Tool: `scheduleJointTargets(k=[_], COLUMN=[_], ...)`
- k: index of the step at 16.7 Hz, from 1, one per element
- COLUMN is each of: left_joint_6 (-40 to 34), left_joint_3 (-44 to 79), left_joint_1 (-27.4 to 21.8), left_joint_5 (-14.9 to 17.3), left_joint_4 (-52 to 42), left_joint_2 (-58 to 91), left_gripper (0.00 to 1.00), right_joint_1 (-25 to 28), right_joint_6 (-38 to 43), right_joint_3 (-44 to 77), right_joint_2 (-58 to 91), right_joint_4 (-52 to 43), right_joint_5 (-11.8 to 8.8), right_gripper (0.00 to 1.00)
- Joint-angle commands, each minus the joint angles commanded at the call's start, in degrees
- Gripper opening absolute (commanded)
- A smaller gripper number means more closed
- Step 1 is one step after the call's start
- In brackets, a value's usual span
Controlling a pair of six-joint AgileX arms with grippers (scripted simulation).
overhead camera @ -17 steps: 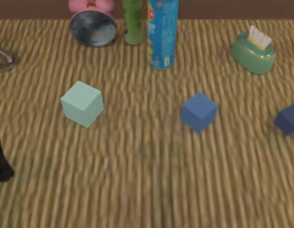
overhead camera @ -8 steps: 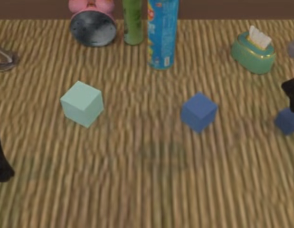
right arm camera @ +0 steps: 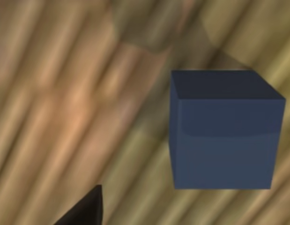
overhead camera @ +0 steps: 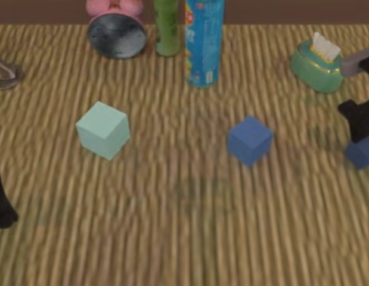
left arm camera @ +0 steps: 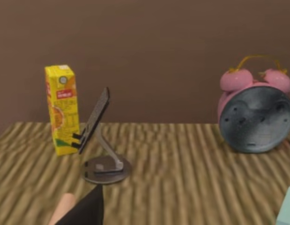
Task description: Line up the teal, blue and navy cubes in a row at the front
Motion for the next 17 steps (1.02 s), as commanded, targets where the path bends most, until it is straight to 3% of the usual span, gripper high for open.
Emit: scheduleJointTargets(k=[6, 13, 17], left_joint_6=[0.00, 0.00, 0.00], left_joint_3=[0.00, 0.00, 0.00], left_joint_1=[0.00, 0.00, 0.00], left_joint_5=[0.00, 0.00, 0.00], left_joint_4=[0.00, 0.00, 0.00], left_joint_2=[0.00, 0.00, 0.00], left_gripper=[1.00, 1.00, 1.00], right_joint_1=[-0.19, 0.07, 0.10], right_joint_6=[-0.03, 0.17, 0.19], right_joint_3=[-0.89, -9.67, -10.76], right_joint_2=[0.25, 6.05, 6.91], right_joint_4=[1.07, 16.10, 17.68], right_joint_5=[0.01, 0.05, 0.06], right_gripper=[1.00, 1.00, 1.00])
